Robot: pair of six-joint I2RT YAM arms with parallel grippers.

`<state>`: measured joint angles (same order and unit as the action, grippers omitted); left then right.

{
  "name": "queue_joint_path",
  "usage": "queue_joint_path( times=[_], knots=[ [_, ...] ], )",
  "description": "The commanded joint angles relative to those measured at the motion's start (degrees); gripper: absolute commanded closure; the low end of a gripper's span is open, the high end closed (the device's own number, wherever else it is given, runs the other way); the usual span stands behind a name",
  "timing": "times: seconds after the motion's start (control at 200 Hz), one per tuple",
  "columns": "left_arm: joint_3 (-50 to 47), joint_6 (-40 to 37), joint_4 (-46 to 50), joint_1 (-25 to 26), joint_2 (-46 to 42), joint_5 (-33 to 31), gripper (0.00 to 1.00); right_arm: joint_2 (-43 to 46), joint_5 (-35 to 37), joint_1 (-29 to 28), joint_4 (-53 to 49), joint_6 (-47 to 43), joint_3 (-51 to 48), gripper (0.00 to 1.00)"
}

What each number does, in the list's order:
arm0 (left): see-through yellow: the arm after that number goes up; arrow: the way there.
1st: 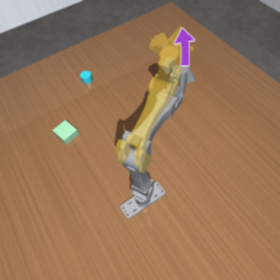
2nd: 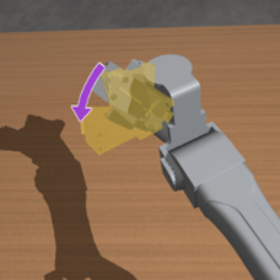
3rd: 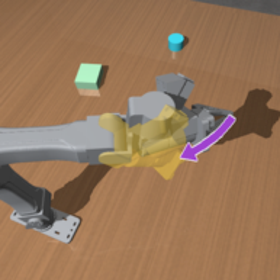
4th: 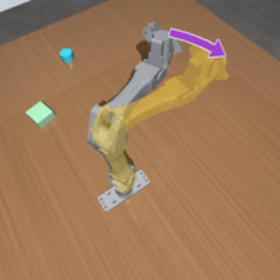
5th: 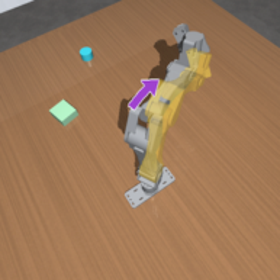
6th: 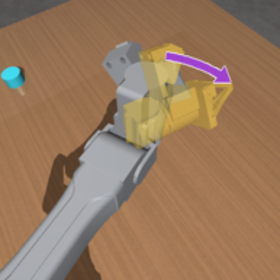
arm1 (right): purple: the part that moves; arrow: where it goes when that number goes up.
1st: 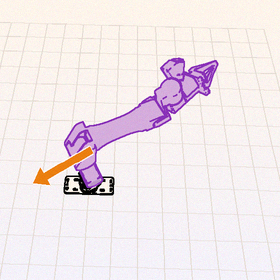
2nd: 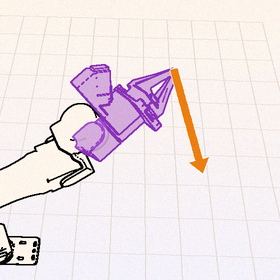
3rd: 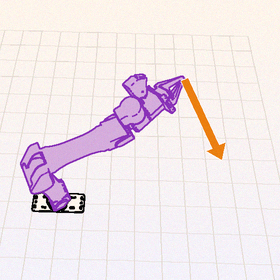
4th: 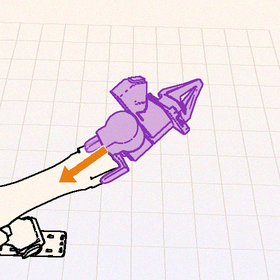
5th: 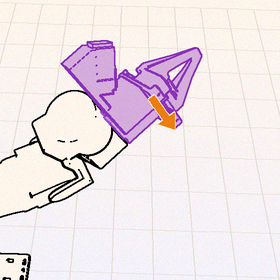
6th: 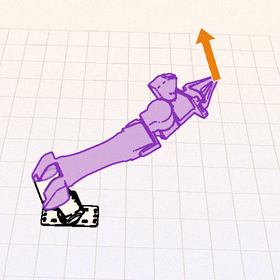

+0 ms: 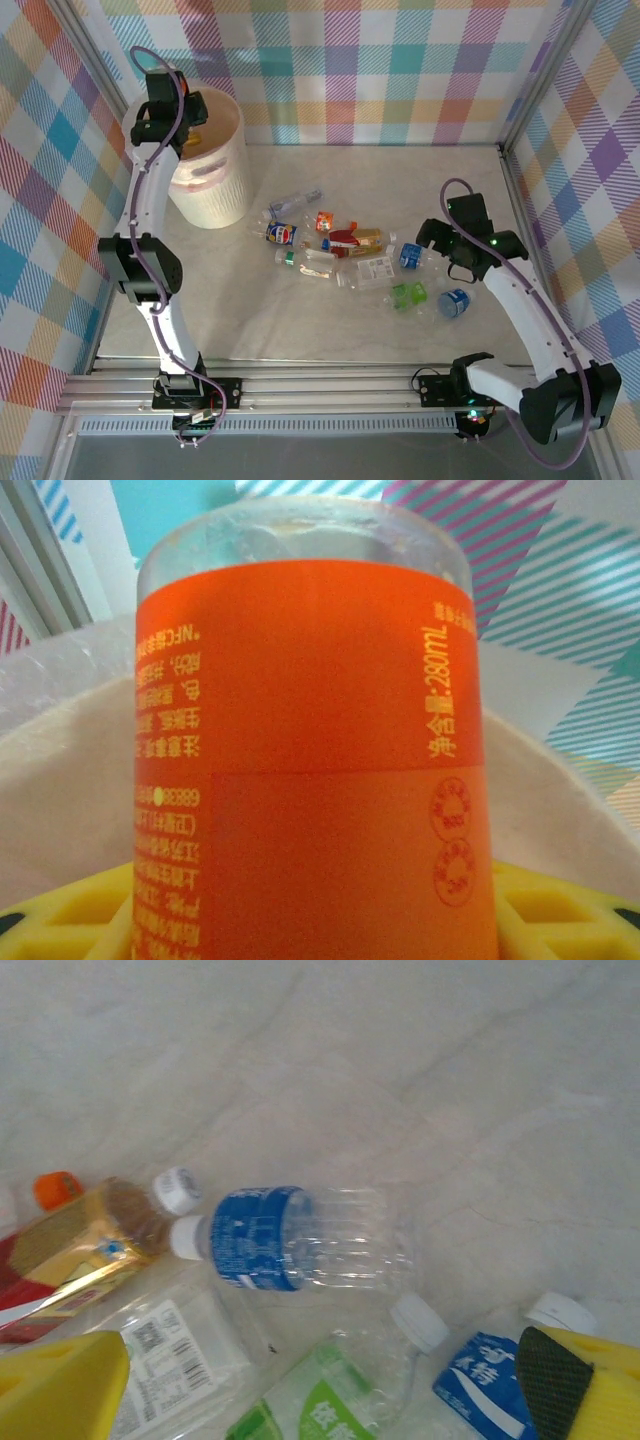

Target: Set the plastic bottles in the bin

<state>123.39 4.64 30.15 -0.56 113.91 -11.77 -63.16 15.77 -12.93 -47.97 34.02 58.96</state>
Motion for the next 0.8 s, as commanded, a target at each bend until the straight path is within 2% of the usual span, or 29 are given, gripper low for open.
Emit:
queue_joint_path(
  times=[0.0, 0.305, 0.595, 0.795],
  knots=[
    [3.1, -2.7, 1.4, -0.5, 1.9, 0.3, 0.69, 0.4, 0.0, 3.3, -6.5, 3.6, 0.5, 0.00],
    [3.0, -3.5, 2.1, -0.6, 5.3, 1.1, 0.66, 6.8, -3.3, 15.6, -8.6, 6.8, -7.9, 0.00],
    [0.8, -0.9, 1.6, -0.5, 5.8, 2.4, 0.50, 9.0, -15.5, 26.1, -1.1, 7.4, -17.2, 0.00],
    [-1.5, -0.4, 1.1, -0.4, 4.6, 2.4, 0.37, 7.9, -17.1, 28.2, 1.8, 8.0, -19.6, 0.00]
  ],
)
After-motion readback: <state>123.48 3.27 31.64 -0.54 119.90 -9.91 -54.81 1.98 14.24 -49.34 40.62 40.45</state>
